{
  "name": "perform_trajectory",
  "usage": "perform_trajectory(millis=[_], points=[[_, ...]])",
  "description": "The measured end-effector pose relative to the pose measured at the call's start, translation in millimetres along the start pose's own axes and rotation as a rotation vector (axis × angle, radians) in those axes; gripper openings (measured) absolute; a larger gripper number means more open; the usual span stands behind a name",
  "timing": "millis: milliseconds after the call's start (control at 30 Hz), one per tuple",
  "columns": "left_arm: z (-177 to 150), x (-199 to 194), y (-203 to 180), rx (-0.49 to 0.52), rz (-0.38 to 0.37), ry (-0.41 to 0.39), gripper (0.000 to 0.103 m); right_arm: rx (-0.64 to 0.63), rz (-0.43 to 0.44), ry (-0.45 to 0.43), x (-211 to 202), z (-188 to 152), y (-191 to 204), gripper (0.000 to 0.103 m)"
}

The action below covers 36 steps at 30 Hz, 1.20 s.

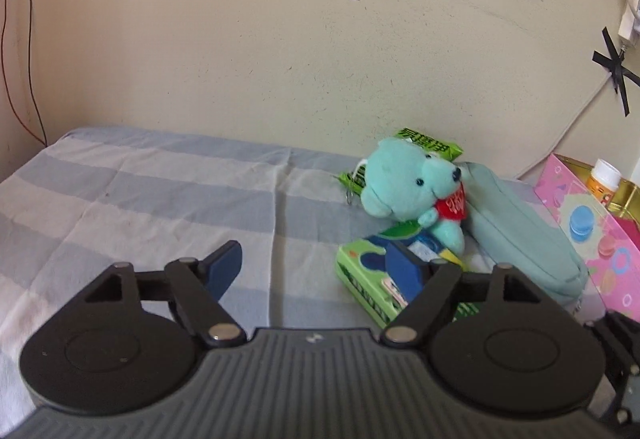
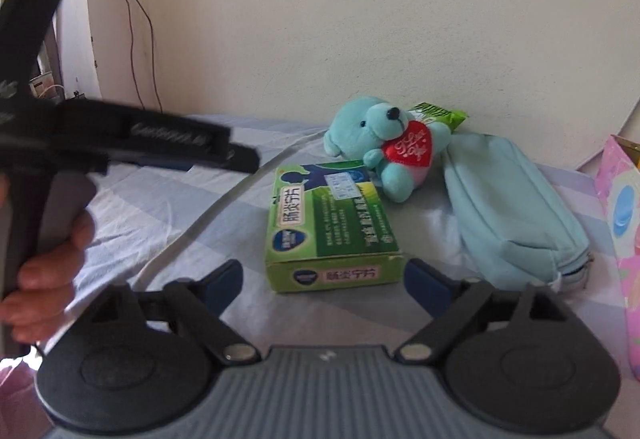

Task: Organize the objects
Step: 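Grasp the green medicine box with the left gripper and lift it, then carry the medicine box over the pink tin and release it inside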

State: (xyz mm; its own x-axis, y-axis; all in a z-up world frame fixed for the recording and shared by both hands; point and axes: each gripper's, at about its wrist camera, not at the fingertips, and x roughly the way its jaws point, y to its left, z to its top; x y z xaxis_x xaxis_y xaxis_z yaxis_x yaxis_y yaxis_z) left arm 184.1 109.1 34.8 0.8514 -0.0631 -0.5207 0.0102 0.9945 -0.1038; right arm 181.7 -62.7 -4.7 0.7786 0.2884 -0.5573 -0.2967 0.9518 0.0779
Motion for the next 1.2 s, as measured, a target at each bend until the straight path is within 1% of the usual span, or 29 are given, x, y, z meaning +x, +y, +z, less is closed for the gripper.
perform_trajectory(millis=[67, 100, 133, 167, 200, 233, 267, 300, 333, 400, 500, 533, 567, 600, 633, 667, 700, 733, 800, 867, 900, 967, 1000, 1033, 1067, 1100, 1167, 1200], points=[[5.7, 18.5, 5.1, -0.013, -0.062, 0.018, 0.081, -0.022, -0.021, 0.02, 10.0, 5.7, 6.9, 0.1], [6.5, 28.0, 6.7, -0.027, -0.103, 0.04, 0.081, -0.036, -0.049, 0.034, 17.2, 8.6, 9.8, 0.1], [6.3, 36.2, 7.1, -0.038, -0.142, 0.065, 0.079, -0.048, -0.071, 0.047, 23.5, 10.4, 10.9, 0.098], [4.3, 41.8, 6.3, -0.043, -0.171, 0.086, 0.078, -0.044, -0.075, 0.069, 28.4, 11.9, 9.1, 0.094], [0.5, 45.0, 3.3, -0.043, -0.205, 0.105, 0.069, -0.017, -0.06, 0.096, 31.1, 12.3, 3.6, 0.075], [-3.5, 44.5, 0.7, -0.037, -0.234, 0.115, 0.063, 0.001, -0.05, 0.087, 27.3, 10.8, -2.4, 0.064], [-7.7, 39.2, -3.2, -0.021, -0.254, 0.107, 0.063, 0.001, -0.047, 0.088, 22.3, 8.9, -7.2, 0.062], [-10.5, 33.4, -8.1, 0.003, -0.278, 0.11, 0.061, -0.002, -0.054, 0.084, 15.5, 5.1, -12.6, 0.055], [-13.0, 27.4, -13.5, 0.019, -0.312, 0.127, 0.059, -0.002, -0.069, 0.077, 6.8, -0.2, -18.5, 0.054], [-19.5, 13.0, -27.3, 0.036, -0.377, 0.172, 0.058, 0.021, -0.086, 0.067, -13.7, -11.1, -30.3, 0.054], [-37.3, -17.9, -56.7, 0.136, -0.397, 0.178, 0.059, 0.05, -0.065, 0.04, -51.3, -27.2, -42.3, 0.056], [-44.1, -29.3, -66.8, 0.163, -0.422, 0.186, 0.059, 0.046, -0.065, 0.033, -63.6, -33.8, -42.8, 0.059], [-50.9, -37.7, -74.4, 0.185, -0.456, 0.198, 0.059, 0.04, -0.082, 0.023, -75.4, -40.5, -42.2, 0.064], [-57.9, -45.6, -80.8, 0.203, -0.482, 0.204, 0.059, 0.033, -0.099, 0.012, -86.7, -47.9, -41.6, 0.072], [-65.3, -54.4, -86.6, 0.225, -0.497, 0.2, 0.062, 0.028, -0.107, 0.003, -97.9, -55.9, -42.2, 0.074], [-70.3, -61.9, -90.6, 0.241, -0.505, 0.194, 0.063, 0.029, -0.104, 0.0, -107.0, -62.7, -43.6, 0.074], [-74.3, -66.7, -92.6, 0.246, -0.51, 0.187, 0.068, 0.034, -0.101, -0.005, -114.6, -67.1, -46.6, 0.073], [-75.4, -68.4, -91.6, 0.235, -0.499, 0.181, 0.075, 0.043, -0.107, -0.01, -121.1, -69.9, -50.6, 0.074], [-72.2, -68.1, -85.9, 0.181, -0.453, 0.17, 0.079, 0.06, -0.125, -0.027, -128.5, -69.1, -58.7, 0.075], [-63.9, -63.2, -77.8, 0.102, -0.423, 0.171, 0.08, 0.083, -0.129, -0.047, -133.8, -67.8, -64.6, 0.079], [-59.3, -59.1, -74.4, 0.056, -0.412, 0.185, 0.079, 0.096, -0.126, -0.05, -132.9, -65.9, -67.6, 0.081], [-54.4, -52.8, -73.1, 0.004, -0.4, 0.208, 0.078, 0.102, -0.105, -0.039, -126.8, -60.6, -73.2, 0.082], [-54.2, -51.2, -74.6, -0.004, -0.381, 0.221, 0.075, 0.1, -0.1, -0.031, -122.3, -58.9, -74.1, 0.082], [-54.3, -46.6, -78.2, -0.003, -0.362, 0.238, 0.064, 0.095, -0.092, -0.022, -116.9, -57.0, -74.3, 0.082], [-56.0, -40.1, -83.2, 0.003, -0.346, 0.262, 0.062, 0.089, -0.08, -0.011, -112.0, -56.1, -73.2, 0.082], [-58.2, -34.8, -85.7, 0.0, -0.351, 0.272, 0.062, 0.082, -0.069, 0.004, -104.3, -54.7, -73.4, 0.083], [-60.7, -30.6, -86.9, -0.033, -0.394, 0.278, 0.058, 0.082, -0.035, 0.053, -89.9, -55.4, -71.2, 0.08], [-61.6, -32.5, -89.8, -0.052, -0.411, 0.289, 0.054, 0.062, -0.041, 0.042, -91.5, -54.8, -67.1, 0.076]])
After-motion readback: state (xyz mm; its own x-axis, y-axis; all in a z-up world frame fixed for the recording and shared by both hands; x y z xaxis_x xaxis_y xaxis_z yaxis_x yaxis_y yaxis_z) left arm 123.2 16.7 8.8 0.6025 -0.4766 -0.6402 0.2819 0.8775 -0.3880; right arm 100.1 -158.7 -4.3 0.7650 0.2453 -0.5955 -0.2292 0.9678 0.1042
